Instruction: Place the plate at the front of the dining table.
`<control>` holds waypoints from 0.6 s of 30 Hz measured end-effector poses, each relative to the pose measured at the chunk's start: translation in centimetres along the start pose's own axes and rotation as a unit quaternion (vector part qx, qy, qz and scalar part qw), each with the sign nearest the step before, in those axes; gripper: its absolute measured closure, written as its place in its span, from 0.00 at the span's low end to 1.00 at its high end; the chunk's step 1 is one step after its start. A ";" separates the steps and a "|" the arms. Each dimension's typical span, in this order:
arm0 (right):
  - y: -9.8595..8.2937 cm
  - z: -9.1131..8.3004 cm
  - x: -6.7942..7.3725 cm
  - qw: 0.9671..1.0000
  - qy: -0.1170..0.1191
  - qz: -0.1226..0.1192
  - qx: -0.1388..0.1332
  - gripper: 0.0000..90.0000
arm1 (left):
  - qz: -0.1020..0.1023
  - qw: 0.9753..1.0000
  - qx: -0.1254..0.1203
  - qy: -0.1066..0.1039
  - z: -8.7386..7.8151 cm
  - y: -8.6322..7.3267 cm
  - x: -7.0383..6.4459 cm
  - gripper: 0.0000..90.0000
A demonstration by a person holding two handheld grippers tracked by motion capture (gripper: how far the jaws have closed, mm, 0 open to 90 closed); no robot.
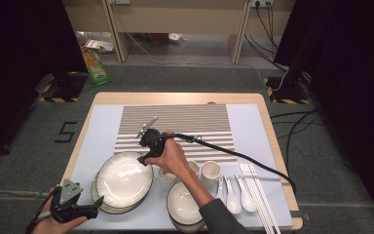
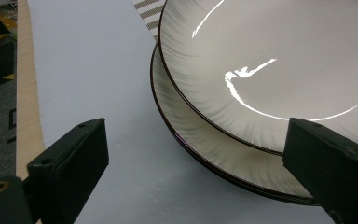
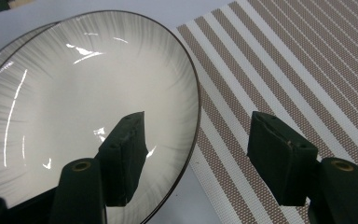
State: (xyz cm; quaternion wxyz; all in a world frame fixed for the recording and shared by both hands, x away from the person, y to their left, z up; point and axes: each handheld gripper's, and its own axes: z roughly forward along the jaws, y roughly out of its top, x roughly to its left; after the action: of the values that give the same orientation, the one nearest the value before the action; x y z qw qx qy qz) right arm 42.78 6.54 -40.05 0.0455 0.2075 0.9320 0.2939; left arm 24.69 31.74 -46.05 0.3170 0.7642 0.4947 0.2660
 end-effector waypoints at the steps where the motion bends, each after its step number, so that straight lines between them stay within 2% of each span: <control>1: 0.0 0.2 -0.1 1.000 0.001 0.000 0.004 0.42 | -0.002 1.000 0.001 -0.001 0.0 0.0 0.1 0.06; 6: 0.0 0.9 -0.4 1.000 0.011 0.009 0.017 0.44 | -0.004 1.000 0.003 0.001 0.1 0.0 0.0 0.06; 9: 0.0 1.1 -0.3 1.000 0.021 0.011 0.016 0.47 | -0.004 1.000 0.002 -0.001 0.4 0.1 -0.2 0.07; 18: -0.2 1.7 -0.3 0.999 0.023 0.010 0.034 0.58 | 0.000 1.000 0.005 -0.005 0.4 0.0 -0.3 0.10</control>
State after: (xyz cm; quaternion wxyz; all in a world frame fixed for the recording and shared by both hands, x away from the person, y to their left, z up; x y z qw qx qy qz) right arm 43.37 7.15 -41.53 0.0142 0.2111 0.9403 0.2667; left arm 24.86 31.34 -46.33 0.3152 0.7673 0.4943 0.2598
